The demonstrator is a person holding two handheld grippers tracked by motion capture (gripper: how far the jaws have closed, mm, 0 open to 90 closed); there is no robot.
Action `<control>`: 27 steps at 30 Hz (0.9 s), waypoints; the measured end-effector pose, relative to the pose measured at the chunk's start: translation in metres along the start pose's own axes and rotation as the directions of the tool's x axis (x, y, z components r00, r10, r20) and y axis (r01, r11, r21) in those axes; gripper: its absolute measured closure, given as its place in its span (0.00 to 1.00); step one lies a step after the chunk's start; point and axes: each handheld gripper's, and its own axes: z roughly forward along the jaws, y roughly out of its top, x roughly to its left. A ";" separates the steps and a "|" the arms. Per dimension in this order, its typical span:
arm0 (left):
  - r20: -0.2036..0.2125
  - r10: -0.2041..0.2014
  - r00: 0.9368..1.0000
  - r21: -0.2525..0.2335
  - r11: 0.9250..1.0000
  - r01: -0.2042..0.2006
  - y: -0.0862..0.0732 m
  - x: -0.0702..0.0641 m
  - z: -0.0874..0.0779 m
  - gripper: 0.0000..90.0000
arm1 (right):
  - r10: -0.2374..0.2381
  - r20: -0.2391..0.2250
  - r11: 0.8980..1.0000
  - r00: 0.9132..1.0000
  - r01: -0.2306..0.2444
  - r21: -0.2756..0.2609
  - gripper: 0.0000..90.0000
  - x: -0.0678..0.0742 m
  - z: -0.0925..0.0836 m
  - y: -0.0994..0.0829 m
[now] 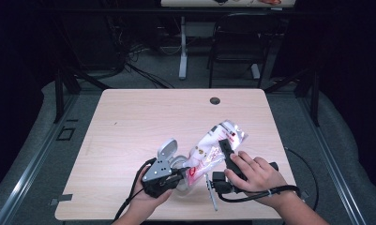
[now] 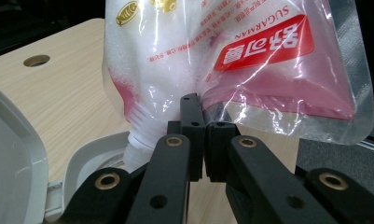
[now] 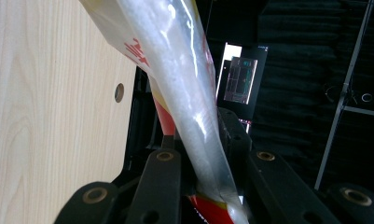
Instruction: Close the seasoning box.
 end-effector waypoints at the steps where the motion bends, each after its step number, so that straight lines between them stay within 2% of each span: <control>1: 0.000 0.000 1.000 0.000 1.000 0.000 0.000 0.000 0.000 0.99 | -0.001 0.000 1.000 1.000 0.001 0.000 0.89 0.000 0.000 0.000; 27: 0.004 -0.001 1.000 -0.002 1.000 0.001 -0.001 0.000 0.001 0.99 | -0.004 -0.003 1.000 1.000 0.004 -0.006 0.90 0.000 0.001 0.000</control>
